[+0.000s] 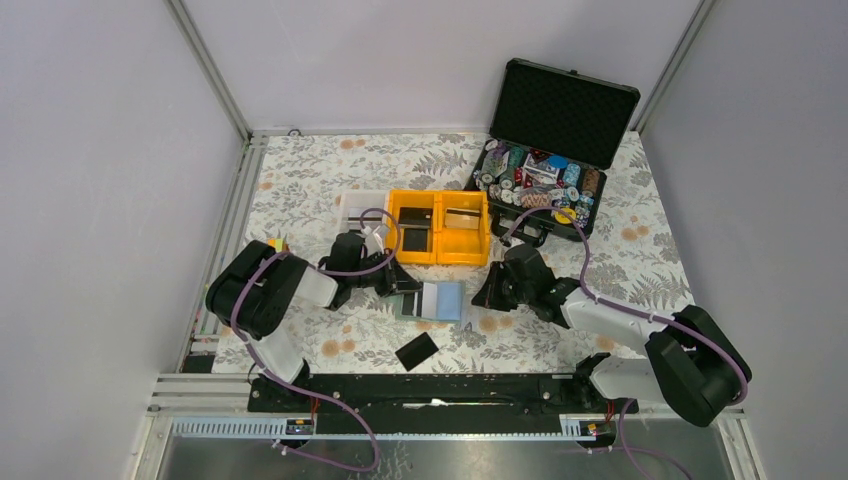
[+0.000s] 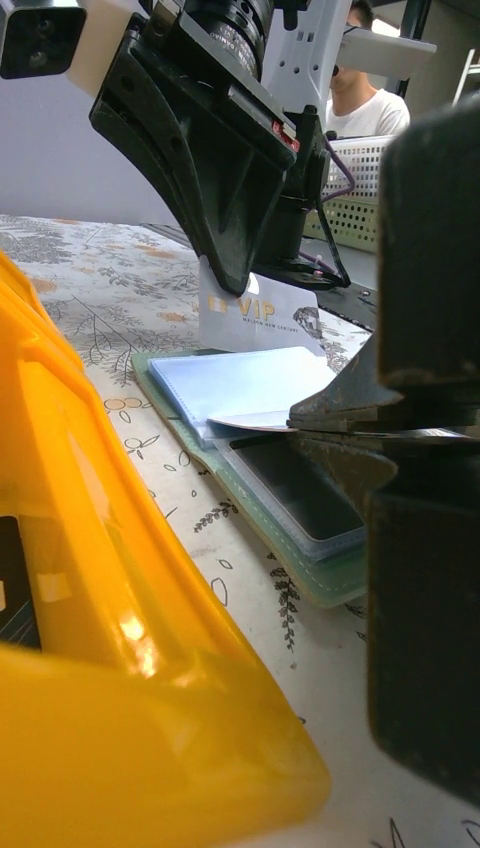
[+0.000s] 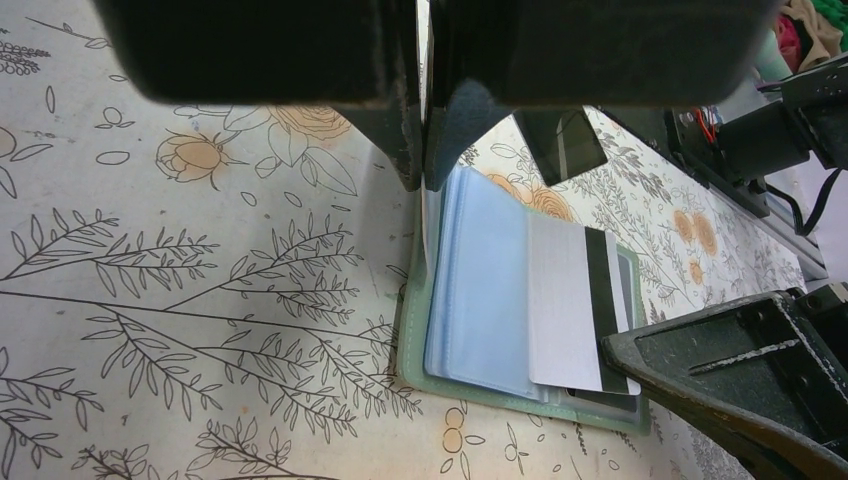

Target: Put the credit cards into the card holder

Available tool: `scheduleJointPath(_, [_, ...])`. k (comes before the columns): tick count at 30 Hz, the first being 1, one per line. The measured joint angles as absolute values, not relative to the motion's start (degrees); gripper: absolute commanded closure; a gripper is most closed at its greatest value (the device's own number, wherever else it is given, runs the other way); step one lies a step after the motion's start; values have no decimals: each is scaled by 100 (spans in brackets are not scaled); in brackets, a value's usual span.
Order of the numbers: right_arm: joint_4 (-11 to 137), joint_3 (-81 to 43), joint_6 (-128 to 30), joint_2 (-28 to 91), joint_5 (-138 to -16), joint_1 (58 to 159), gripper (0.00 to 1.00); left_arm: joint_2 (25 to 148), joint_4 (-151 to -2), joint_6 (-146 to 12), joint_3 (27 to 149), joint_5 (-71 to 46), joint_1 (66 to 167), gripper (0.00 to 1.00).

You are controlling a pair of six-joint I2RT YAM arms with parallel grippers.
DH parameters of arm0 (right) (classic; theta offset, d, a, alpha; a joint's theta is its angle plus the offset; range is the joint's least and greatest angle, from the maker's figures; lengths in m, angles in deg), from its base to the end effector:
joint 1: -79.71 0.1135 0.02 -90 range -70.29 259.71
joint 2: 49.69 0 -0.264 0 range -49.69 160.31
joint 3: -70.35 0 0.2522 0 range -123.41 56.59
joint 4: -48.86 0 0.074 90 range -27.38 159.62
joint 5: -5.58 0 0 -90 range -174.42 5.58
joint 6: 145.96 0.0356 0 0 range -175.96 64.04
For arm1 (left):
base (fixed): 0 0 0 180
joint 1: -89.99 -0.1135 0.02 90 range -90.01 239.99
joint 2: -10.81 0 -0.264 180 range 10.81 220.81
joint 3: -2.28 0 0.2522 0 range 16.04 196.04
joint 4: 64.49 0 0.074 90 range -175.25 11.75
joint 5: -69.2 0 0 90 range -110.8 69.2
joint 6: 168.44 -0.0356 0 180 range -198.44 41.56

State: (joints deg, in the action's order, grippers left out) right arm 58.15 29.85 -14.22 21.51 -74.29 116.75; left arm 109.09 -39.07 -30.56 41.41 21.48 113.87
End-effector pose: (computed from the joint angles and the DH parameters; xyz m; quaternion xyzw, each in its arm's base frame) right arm 0.1841 0.1467 0.1646 -0.0003 0.9035 0.3290 0.2746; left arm 0.2379 -0.1315 0.1025 -0.0047 0.8399 -0.5155 0.1700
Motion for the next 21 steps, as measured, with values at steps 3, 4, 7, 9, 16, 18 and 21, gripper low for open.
scheduleJointPath(3, [5837,2959,-1425,2175,-7429,11671,100,10935,-3900,-3045,4169,2146,11420,100])
scheduleJointPath(4, [5846,2957,-1422,2175,-7431,11673,100,10948,-3887,-3039,4176,2146,11430,100])
scheduleJointPath(7, [5848,2955,-1422,2175,-7431,11671,100,10994,-3767,-2973,4178,2142,11444,100])
scheduleJointPath(9, [5848,2955,-1422,2175,-7433,11671,100,11044,-3620,-2870,4176,2137,11450,100])
scheduleJointPath(16, [5846,2955,-1407,2175,-7446,11671,100,11221,-3170,-2643,4163,2074,11540,100])
scheduleJointPath(18, [5846,2955,-1407,2175,-7446,11671,100,11224,-3133,-2590,4163,2030,11594,100])
scheduleJointPath(21, [5846,2955,-1405,2175,-7448,11671,100,11224,-3109,-2573,4150,1962,11621,96])
